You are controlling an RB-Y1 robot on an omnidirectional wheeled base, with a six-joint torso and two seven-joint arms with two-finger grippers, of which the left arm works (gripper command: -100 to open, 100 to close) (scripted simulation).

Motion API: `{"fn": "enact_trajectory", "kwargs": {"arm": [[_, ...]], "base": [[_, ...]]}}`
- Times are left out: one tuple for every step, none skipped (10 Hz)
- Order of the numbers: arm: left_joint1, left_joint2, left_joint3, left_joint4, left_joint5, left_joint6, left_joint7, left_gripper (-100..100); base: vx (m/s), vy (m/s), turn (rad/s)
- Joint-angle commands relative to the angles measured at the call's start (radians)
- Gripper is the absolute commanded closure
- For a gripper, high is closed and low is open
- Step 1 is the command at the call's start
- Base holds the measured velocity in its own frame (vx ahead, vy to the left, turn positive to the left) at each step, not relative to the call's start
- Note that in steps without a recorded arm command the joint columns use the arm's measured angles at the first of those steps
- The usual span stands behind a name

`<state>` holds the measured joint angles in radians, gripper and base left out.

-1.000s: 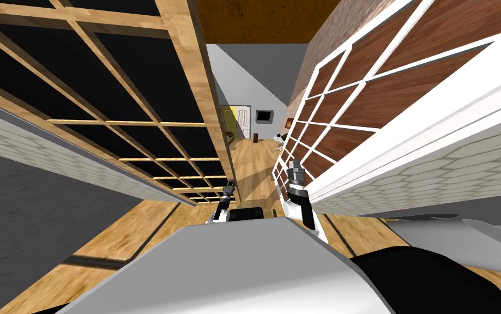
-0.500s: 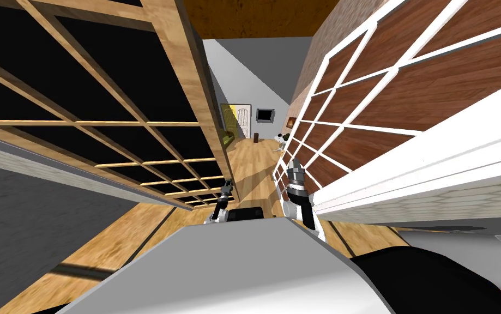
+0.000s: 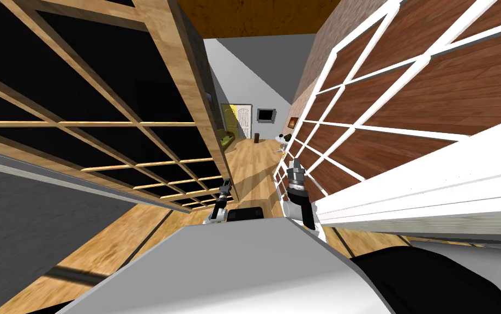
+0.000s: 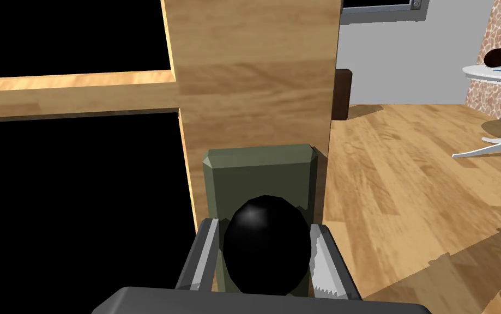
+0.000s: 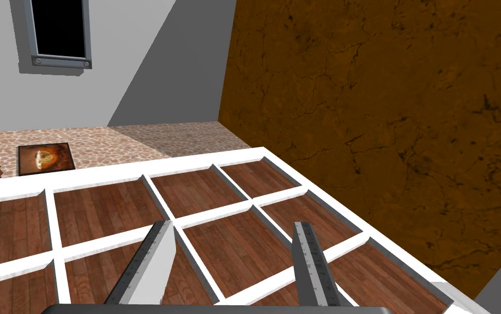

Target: Push the door open

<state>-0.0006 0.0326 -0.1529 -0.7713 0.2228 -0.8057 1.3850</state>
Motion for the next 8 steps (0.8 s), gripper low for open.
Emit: {"fn": "enact_trajectory", "kwargs": {"arm": [[0.019, 0.023, 0.019, -0.039, 0.008, 0.011, -0.001, 100], [0.018, 0.024, 0.032, -0.037, 0.016, 0.010, -0.006, 100], [0.017, 0.024, 0.039, -0.036, 0.020, 0.009, -0.008, 100], [0.015, 0.023, 0.053, -0.034, 0.029, 0.008, -0.012, 100], [0.015, 0.023, 0.053, -0.034, 0.029, 0.008, -0.012, 100], [0.013, 0.022, 0.066, -0.032, 0.037, 0.006, -0.016, 100], [0.011, 0.020, 0.080, -0.030, 0.045, 0.005, -0.021, 100], [0.011, 0.018, 0.086, -0.030, 0.049, 0.005, -0.023, 100]], "base": [[0.030, -0.008, 0.022], [0.073, -0.021, 0.038], [0.096, -0.026, 0.060], [0.130, -0.058, 0.061], [0.126, -0.065, 0.035], [0.134, -0.077, 0.050], [0.157, -0.094, 0.093], [0.145, -0.059, 0.055]]}}
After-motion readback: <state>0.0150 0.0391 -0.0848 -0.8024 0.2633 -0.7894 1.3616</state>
